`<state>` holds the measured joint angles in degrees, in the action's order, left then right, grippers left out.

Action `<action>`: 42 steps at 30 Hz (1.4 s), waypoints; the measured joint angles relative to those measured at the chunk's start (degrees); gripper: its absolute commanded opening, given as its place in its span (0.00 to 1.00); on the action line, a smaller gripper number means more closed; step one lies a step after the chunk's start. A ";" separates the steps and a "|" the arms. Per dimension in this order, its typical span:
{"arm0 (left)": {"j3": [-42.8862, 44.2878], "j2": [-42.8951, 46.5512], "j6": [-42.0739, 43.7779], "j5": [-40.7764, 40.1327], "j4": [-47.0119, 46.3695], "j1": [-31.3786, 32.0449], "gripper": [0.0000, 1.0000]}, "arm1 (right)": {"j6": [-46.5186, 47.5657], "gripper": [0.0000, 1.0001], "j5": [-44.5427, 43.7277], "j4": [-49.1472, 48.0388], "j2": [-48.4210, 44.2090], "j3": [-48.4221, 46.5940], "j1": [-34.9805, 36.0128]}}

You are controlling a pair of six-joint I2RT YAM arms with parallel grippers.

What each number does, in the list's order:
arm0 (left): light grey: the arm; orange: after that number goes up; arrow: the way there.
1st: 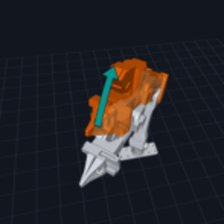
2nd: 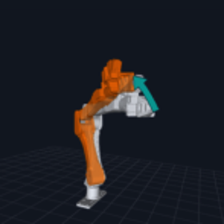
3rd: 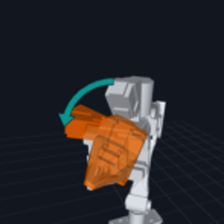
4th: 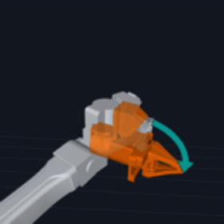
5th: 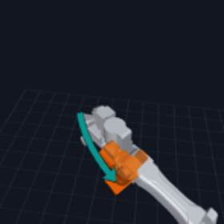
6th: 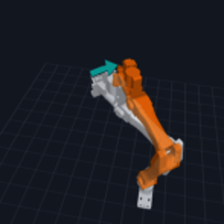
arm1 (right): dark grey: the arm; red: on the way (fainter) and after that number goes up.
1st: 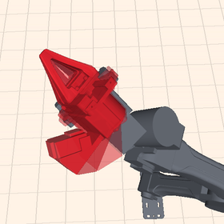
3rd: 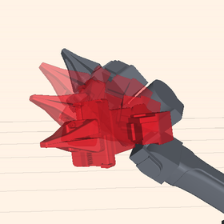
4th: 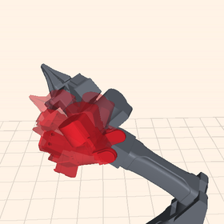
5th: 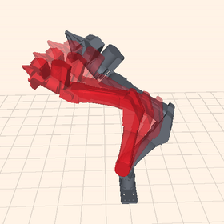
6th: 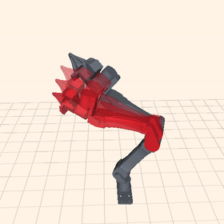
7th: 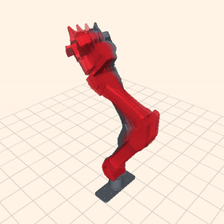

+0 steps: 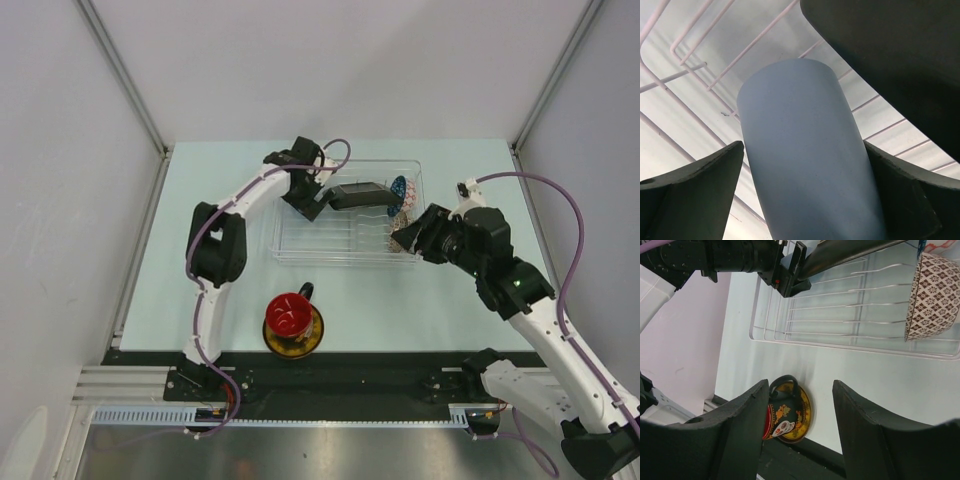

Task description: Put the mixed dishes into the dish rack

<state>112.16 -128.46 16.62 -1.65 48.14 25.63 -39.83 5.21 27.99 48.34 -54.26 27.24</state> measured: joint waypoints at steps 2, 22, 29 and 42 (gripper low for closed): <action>-0.48 0.48 0.00 0.00 0.07 0.09 1.00 | -0.26 0.58 0.24 -0.11 -0.04 0.04 0.00; -2.38 8.31 4.87 -4.39 2.62 0.59 1.00 | -0.66 0.58 0.26 -1.27 -1.49 0.04 0.00; -3.52 8.55 6.71 -5.73 2.99 0.87 1.00 | -0.63 0.57 0.24 -1.29 -1.55 0.04 0.00; -4.44 8.63 10.03 -9.03 -0.09 1.07 1.00 | -0.57 0.54 0.02 -1.29 -1.55 0.04 0.00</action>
<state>107.72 -119.83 26.65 -10.68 48.05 26.70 -40.40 5.23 26.70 46.78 -54.22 27.24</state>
